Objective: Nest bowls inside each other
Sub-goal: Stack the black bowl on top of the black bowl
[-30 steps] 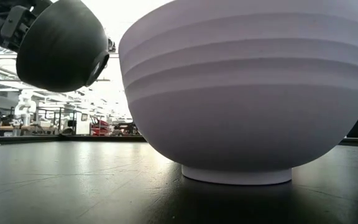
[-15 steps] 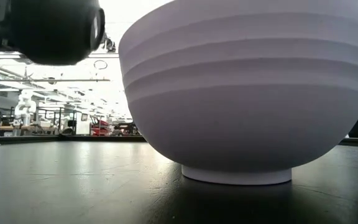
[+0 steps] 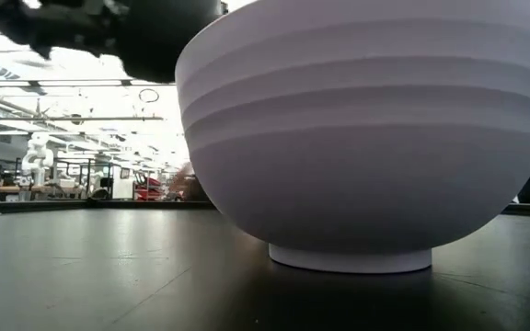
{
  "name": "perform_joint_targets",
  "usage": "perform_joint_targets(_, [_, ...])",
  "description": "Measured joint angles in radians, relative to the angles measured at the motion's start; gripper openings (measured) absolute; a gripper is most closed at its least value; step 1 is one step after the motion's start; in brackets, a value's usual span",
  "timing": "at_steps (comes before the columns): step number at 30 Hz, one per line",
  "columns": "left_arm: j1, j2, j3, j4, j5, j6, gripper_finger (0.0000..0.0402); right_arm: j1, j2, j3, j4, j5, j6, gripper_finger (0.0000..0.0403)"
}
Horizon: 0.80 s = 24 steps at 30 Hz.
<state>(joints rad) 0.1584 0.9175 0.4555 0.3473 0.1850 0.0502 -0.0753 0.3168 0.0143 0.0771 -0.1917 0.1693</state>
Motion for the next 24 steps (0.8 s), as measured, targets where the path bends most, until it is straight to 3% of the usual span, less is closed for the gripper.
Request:
perform_joint_targets(5, [0.099,0.186,0.208,-0.13,0.138,-0.033,0.0004,0.0,0.0,0.0,-0.004,0.0,0.001,0.0157])
perform_joint_targets(14, [0.122,0.498,0.681,-0.598,0.215,-0.006,0.0006,0.0,0.0,0.0,-0.022,0.006,0.001,0.0157])
perform_joint_targets(24, [0.059,0.732,0.945,-0.806,0.215,0.0,0.0006,0.0,0.0,0.0,-0.029,0.005,-0.005,0.0157])
